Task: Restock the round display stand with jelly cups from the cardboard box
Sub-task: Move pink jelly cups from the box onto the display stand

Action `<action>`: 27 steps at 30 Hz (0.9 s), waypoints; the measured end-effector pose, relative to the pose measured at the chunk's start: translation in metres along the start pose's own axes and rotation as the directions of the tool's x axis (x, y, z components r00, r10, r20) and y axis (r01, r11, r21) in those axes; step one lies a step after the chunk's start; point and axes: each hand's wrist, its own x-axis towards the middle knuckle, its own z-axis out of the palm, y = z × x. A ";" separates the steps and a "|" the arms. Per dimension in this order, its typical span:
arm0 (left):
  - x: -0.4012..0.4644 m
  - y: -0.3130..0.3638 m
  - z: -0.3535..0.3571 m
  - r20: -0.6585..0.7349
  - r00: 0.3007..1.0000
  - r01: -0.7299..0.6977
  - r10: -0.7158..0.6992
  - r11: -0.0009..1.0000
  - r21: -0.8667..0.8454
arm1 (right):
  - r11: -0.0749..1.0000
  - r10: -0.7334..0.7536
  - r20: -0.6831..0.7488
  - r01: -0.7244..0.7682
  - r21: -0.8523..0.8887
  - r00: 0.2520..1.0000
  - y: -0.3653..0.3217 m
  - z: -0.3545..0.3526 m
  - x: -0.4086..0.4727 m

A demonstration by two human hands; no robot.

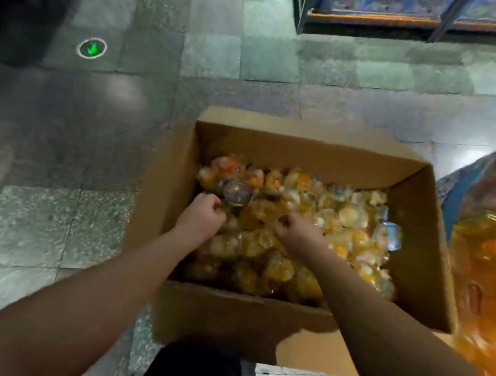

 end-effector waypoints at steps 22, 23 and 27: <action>0.189 -0.014 0.014 -0.104 0.994 0.033 0.032 0.826 0.563 | 0.984 0.164 -0.180 -0.149 0.095 0.970 -0.074 0.050 0.229; 0.192 -0.014 0.014 -0.114 0.993 0.034 0.042 0.807 0.590 | 0.988 0.151 -0.201 -0.143 0.057 0.968 -0.074 0.052 0.232; 0.188 -0.012 0.011 -0.094 0.993 0.010 0.065 0.772 0.636 | 0.959 0.256 -0.203 -0.275 -0.072 0.945 -0.072 0.057 0.244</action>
